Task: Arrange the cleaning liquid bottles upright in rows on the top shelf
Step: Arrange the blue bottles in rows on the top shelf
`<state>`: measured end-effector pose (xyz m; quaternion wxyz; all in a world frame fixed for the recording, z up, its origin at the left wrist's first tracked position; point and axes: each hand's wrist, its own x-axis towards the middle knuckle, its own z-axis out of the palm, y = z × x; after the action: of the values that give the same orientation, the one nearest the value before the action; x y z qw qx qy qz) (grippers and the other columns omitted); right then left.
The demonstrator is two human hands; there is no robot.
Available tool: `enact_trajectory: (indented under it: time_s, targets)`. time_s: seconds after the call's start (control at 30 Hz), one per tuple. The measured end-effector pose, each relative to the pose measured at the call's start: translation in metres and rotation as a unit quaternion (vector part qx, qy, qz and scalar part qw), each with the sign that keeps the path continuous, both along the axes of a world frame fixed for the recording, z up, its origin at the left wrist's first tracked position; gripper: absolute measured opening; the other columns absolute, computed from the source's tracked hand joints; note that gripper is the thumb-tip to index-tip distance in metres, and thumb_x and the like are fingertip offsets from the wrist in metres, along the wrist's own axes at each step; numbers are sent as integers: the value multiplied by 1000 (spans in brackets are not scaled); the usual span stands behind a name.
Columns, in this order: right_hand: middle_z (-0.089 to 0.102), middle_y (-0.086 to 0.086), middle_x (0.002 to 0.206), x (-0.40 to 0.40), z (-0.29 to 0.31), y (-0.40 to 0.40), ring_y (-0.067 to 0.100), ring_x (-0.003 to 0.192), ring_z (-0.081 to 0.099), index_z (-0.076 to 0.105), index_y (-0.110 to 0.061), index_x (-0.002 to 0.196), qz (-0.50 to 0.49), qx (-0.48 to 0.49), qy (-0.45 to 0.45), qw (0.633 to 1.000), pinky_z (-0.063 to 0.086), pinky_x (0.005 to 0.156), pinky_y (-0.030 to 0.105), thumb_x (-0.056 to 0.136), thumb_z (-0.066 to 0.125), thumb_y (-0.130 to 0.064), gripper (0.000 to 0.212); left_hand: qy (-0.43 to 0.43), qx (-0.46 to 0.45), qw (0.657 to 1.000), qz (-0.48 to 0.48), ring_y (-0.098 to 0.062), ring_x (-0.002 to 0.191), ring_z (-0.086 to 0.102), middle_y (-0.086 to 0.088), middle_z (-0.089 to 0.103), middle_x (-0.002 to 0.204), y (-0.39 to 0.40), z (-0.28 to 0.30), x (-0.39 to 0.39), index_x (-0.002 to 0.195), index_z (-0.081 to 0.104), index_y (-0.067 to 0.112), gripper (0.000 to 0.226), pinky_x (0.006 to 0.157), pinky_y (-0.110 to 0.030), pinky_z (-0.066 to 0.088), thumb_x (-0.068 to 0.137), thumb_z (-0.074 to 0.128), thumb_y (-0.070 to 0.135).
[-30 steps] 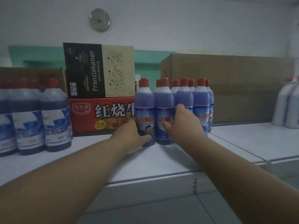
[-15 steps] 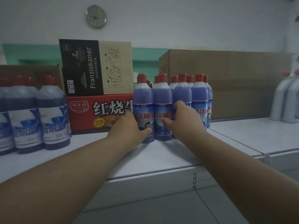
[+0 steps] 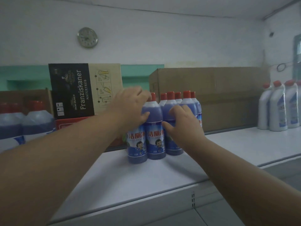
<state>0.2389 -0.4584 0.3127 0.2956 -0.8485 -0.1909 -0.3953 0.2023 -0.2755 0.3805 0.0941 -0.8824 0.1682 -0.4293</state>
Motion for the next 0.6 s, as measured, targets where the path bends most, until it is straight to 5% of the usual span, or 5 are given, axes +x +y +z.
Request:
enact_trajectory:
  time_s: [0.2, 0.33, 0.6]
  targets:
    - [55, 0, 111, 13, -7, -17, 19, 95, 58, 49, -20, 115, -5, 58, 55, 997, 43, 75, 29, 87, 73, -36, 40, -12, 90, 996, 24, -23, 109, 46, -2, 50, 120, -22, 24, 21, 134, 47, 28, 48, 94, -39, 39, 91, 52, 49]
    - [56, -4, 99, 17, -15, -24, 16, 85, 55, 44, -25, 107, -10, 43, 91, 995, 38, 64, 25, 85, 73, -40, 39, 98, 126, 981, 107, -22, 110, 52, 0, 51, 124, -36, 38, 26, 139, 42, 34, 67, 91, -40, 42, 84, 55, 70]
    - [64, -3, 101, 20, -22, -24, 16, 84, 55, 51, -21, 104, -30, 34, 103, 994, 40, 70, 27, 85, 73, -38, 34, 177, 70, 977, 98, -18, 99, 50, 2, 49, 114, -42, 41, 30, 129, 56, 25, 70, 81, -33, 48, 74, 74, 65]
